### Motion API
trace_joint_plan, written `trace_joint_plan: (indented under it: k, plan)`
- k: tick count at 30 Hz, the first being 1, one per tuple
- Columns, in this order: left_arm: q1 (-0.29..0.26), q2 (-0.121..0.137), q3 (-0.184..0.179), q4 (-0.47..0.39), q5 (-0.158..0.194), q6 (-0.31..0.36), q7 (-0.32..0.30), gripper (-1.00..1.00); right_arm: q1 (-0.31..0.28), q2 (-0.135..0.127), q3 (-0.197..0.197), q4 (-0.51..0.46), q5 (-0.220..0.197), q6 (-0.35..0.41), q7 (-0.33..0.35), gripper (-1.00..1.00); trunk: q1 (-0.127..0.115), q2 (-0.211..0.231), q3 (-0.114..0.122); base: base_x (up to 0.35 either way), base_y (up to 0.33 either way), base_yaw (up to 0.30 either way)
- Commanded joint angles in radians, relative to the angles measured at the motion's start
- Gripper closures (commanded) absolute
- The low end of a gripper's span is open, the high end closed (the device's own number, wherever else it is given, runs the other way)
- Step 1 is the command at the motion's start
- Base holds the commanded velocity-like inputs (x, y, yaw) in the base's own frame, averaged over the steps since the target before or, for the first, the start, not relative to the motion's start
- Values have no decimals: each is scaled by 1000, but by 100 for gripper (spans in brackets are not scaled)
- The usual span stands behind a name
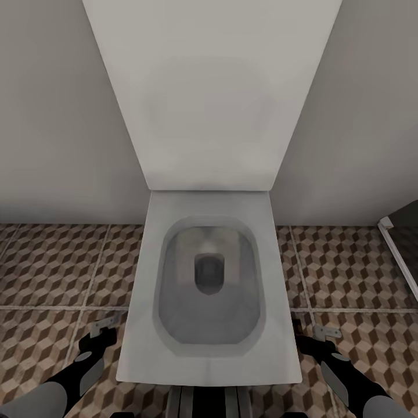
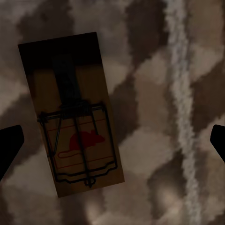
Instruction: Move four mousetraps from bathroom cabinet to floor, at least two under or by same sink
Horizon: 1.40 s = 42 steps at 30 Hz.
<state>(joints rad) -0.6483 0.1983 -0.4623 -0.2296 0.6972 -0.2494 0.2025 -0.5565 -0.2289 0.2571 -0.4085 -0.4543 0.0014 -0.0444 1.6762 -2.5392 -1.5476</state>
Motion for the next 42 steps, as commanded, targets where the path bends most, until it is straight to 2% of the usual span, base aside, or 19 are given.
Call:
trace_joint_plan:
  k: [1,31,42]
  plan:
    - [0,0,-9,3,5,-2,6,100,0,-1,8,-1,-9,0,-5,-100,0,0,-1,0,0,0]
    - [-1,-37,-13,12,2,0,5,100,0,-2,7,-1,-9,0,-5,-100,0,0,-1,0,0,0]
    - [-6,-44,-13,16,1,24,5,100,0,-1,8,-1,-9,0,-5,-100,0,0,-1,0,0,0]
